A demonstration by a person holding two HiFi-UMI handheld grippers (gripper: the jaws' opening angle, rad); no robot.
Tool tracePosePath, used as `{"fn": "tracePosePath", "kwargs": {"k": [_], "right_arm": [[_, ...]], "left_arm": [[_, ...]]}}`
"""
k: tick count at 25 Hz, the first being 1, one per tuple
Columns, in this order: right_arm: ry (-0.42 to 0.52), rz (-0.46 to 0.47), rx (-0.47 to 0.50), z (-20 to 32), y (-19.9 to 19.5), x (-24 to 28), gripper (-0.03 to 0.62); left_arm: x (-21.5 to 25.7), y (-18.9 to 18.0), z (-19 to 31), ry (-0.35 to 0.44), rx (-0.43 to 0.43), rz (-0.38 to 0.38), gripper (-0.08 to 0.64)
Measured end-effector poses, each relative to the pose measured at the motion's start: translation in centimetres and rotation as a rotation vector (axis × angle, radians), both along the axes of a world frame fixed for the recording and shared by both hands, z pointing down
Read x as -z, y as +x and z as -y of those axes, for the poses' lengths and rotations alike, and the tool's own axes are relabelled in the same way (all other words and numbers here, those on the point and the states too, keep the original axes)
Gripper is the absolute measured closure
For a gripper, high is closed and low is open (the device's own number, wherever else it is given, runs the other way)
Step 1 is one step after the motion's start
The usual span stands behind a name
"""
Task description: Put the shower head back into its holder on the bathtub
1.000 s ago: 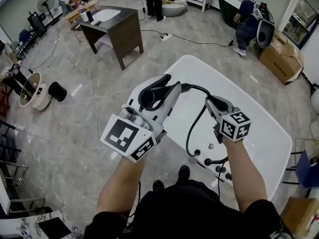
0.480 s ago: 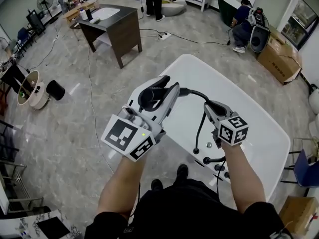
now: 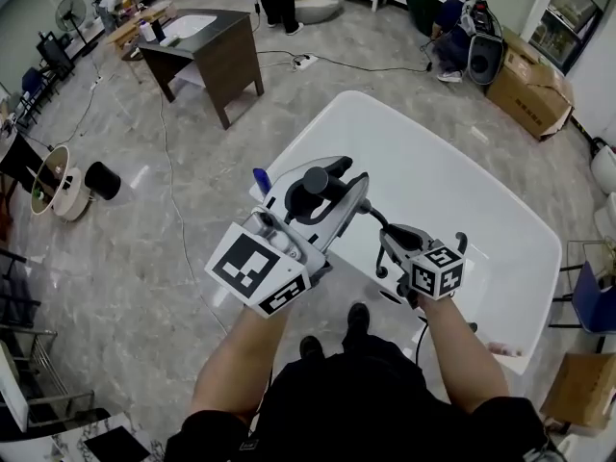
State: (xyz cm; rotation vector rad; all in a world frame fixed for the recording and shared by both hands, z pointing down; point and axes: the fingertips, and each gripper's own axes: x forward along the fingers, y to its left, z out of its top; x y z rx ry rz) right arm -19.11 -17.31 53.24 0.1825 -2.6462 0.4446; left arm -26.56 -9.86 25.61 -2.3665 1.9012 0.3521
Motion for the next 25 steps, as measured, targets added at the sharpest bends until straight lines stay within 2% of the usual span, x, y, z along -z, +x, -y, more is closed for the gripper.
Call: {"fn": "tracePosePath", "kwargs": {"k": [6, 13, 18, 25], "right_arm": [[-0.031, -0.031, -0.038, -3.6, 3.6, -1.6, 0.488], [-0.078, -0.045, -0.133, -5.8, 9.0, -2.4, 0.492], [-0.058, 0.029, -0.178, -5.5, 11.9, 0.2, 0.514], [0.005, 0.164, -0.149, -5.3, 14.6, 6.0, 0.542]], "left_arm": [[-0.9, 3.5, -2.3, -0.004, -0.094, -0.01, 0.448], [-2.1, 6.4, -3.5, -0.053, -0.14, 0.015, 0.448], [-3.6, 8.7, -3.0, -0.11, -0.123, 0.051, 0.448], [-5.9, 11.9, -1.0, -0.181, -0.086, 0.073, 0.448]]}}
